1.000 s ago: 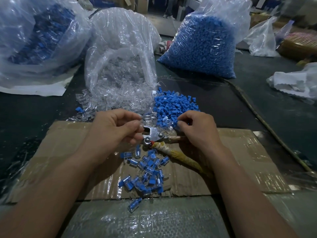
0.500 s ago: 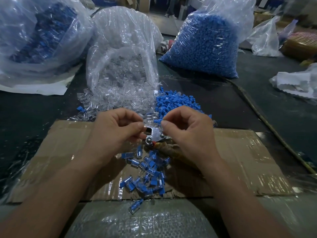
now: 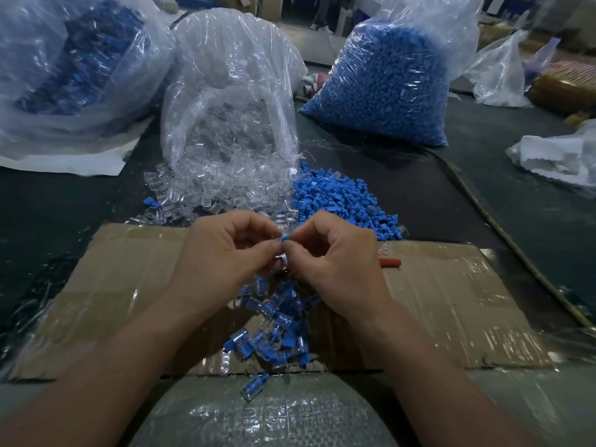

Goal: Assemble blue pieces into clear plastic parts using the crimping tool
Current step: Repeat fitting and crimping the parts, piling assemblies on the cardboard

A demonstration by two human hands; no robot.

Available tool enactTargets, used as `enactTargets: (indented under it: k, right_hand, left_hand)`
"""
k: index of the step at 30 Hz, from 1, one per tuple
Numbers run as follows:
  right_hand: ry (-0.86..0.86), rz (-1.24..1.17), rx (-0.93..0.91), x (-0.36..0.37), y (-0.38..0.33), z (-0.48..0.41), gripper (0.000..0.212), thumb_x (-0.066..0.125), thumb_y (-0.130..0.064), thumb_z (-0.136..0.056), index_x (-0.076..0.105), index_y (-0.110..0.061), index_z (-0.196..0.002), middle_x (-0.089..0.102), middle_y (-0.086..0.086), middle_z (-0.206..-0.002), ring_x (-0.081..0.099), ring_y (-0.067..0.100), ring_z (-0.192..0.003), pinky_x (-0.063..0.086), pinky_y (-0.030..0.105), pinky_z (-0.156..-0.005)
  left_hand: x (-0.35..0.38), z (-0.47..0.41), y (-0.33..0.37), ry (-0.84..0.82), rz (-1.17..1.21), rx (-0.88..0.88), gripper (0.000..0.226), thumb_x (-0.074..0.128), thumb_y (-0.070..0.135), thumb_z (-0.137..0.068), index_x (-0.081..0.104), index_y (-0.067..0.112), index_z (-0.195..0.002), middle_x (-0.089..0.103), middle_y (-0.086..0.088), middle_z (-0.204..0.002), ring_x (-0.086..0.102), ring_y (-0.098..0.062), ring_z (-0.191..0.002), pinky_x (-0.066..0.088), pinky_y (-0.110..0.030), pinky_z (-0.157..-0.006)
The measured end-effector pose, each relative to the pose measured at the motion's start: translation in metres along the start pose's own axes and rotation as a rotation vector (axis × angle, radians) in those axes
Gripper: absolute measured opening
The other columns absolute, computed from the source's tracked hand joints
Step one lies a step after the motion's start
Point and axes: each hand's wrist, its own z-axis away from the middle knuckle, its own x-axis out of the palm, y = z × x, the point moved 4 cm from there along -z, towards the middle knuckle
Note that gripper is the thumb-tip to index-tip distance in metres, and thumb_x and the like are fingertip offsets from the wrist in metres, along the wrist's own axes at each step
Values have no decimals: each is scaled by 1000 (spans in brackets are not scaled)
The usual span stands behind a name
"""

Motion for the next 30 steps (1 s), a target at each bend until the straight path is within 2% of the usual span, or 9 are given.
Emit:
enactTargets:
  k: [3,7,9,12,16,21,27,30]
  right_hand:
    - [-28,-87,-11,-3,0,-2,19,75,-15,-75,60,-25,-80,60,-13,-72,59,1,-70,49,12,-64]
    - [-101,-163,-67,-4,0,-3,31,72,-12,-75,64,-27,-102,62,-15,-91,62,7,-86,53,23,-78]
    - [-105,-196,-89,-4,1,-3,32,72,-9,-74,64,-22,-103,64,-13,-90,64,8,-86,53,24,-78]
    - [-101,-203,-126,-6,4,-3,35,73,-10,-72,64,-17,-104,66,-10,-89,65,7,-85,54,25,-79]
    - [-119,-168,-197,-6,5,-3,39,73,-7,-70,62,-14,-107,66,-4,-90,66,9,-84,54,24,-77]
    - [-66,-198,-188,-8,7,-3,34,74,-7,-68,65,-11,-100,71,5,-88,69,14,-80,57,31,-74]
    - [-72,-190,-166,-8,11,-3,35,74,-3,-69,65,-6,-102,69,6,-89,69,16,-83,57,33,-76]
    - [-78,-183,-165,-9,12,-3,34,74,-3,-69,66,-3,-101,69,6,-90,68,15,-84,57,30,-76]
  left_hand:
    - [-3,-3,-3,0,90,-57,17,66,-4,-73,64,13,-73,69,-6,-60,65,-12,-50,49,-15,-48]
    - [-4,-3,-5,-44,215,-147,10,66,1,-66,65,11,-69,67,-9,-57,63,-14,-47,49,-18,-44]
    - [-3,-4,-7,-77,269,-206,6,67,10,-59,68,13,-64,67,-10,-57,63,-16,-47,50,-20,-44]
    - [-2,-5,-9,-114,299,-249,10,67,13,-54,71,19,-61,66,-10,-56,63,-17,-46,50,-21,-43]
    - [-1,-6,-9,-135,311,-257,11,67,13,-54,72,20,-61,65,-11,-55,63,-17,-45,49,-20,-41]
    - [-1,-4,-9,-168,347,-252,13,67,9,-56,73,19,-62,67,-12,-58,65,-17,-48,50,-19,-43]
    - [0,-5,-10,-172,357,-252,14,67,8,-56,73,17,-63,68,-15,-61,66,-19,-50,51,-20,-44]
    - [0,-6,-11,-175,357,-258,14,67,7,-57,73,17,-63,68,-15,-62,66,-19,-51,52,-20,-45]
